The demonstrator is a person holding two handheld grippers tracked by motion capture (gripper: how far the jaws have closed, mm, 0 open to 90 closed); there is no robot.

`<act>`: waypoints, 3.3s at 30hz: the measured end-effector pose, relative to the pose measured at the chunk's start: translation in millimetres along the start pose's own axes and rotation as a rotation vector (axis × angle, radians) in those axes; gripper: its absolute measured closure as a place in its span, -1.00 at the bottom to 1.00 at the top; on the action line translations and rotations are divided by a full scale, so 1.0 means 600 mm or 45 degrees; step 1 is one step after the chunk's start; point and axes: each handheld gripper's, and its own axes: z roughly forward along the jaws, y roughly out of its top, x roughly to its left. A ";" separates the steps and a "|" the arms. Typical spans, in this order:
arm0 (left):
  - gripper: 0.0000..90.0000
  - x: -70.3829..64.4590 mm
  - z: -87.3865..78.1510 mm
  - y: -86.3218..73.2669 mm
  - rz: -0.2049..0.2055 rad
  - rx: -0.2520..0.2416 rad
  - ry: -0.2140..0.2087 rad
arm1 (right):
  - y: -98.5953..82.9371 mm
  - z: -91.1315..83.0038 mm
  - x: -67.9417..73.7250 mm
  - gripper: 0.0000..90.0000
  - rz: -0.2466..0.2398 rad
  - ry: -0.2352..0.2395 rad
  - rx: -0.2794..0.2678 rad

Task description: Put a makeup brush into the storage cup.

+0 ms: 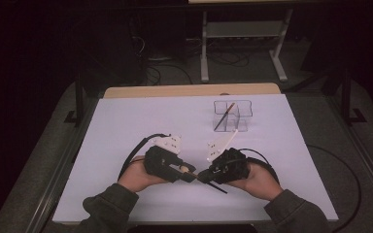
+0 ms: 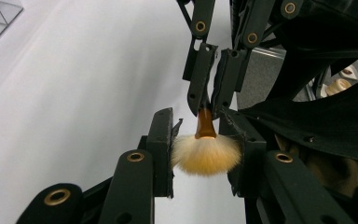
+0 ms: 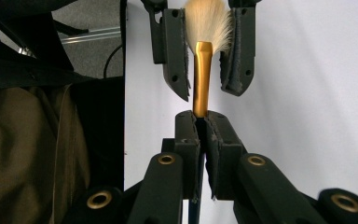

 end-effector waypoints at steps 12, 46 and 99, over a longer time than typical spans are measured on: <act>0.77 0.003 -0.001 0.003 -0.023 0.019 -0.033 | -0.001 0.002 0.001 0.85 -0.009 -0.010 -0.010; 0.80 -0.009 0.002 0.027 0.020 0.096 0.016 | 0.006 0.016 0.000 0.84 -0.003 0.010 0.030; 0.04 0.004 -0.058 -0.057 -0.123 -0.017 0.278 | -0.050 -0.074 -0.068 0.84 0.176 -0.155 -0.020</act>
